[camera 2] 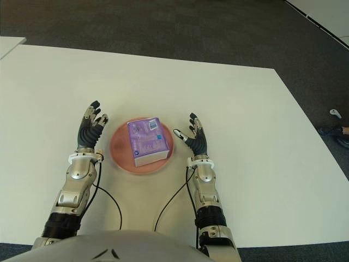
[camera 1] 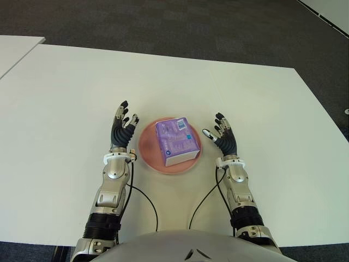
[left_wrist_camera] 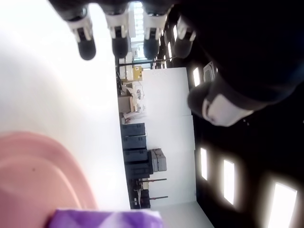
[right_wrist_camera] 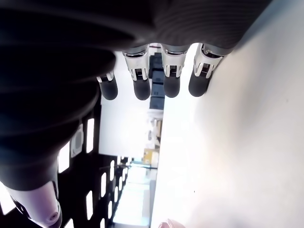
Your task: Put the tissue paper into the plate.
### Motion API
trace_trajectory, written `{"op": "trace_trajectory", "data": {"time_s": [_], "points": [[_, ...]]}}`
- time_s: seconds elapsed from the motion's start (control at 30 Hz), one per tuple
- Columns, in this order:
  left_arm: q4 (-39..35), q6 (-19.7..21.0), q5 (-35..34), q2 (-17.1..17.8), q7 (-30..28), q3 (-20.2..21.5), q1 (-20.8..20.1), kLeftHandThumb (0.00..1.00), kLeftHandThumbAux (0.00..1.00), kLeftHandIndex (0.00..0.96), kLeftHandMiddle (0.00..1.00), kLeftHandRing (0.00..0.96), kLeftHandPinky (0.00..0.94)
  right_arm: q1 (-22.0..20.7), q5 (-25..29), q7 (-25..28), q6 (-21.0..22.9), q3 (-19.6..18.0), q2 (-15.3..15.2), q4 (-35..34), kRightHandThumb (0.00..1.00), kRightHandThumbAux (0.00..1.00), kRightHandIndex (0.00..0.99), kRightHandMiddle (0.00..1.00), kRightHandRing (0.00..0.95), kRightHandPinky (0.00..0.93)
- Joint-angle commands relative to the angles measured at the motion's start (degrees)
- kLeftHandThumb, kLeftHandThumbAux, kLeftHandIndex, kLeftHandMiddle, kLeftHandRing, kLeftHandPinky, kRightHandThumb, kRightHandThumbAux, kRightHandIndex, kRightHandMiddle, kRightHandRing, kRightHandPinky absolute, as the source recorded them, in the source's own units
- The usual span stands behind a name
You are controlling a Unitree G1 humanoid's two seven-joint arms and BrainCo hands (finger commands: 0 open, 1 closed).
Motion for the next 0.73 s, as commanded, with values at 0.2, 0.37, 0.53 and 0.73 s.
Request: {"op": "trace_trajectory", "data": {"time_s": [0.2,0.37,0.53,0.73], "points": [[0.08,-0.81,1.05,-0.51,1.20,0.02,0.37,0.000,0.577,0.000,0.000,0.000,0.000,3.38,1.09,-0.27,1.89,-0.18,1.62,2.55,0.000,0.671,0.000,0.000,0.000,0.000],[10.85,-6.49,-0.20,2.12,0.98,3.10,-2.86,0.000,0.544,0.000,0.000,0.000,0.000,3.70,1.38,-0.80,-0.08,-0.35,2.65,3.01,0.000,0.664,0.000,0.000,0.000,0.000],[13.23,-14.04,4.59,1.17,5.34,1.08,-3.31,0.003,0.502,0.000,0.000,0.000,0.000,3.72,1.17,-1.07,-1.32,-0.31,3.12,3.85,0.000,0.665,0.000,0.000,0.000,0.000],[10.21,-18.17,9.98,-0.73,8.24,-3.76,-1.68,0.015,0.469,0.000,0.000,0.000,0.000,3.47,0.88,-1.39,-2.20,-0.29,3.28,4.91,0.000,0.667,0.000,0.000,0.000,0.000]]}}
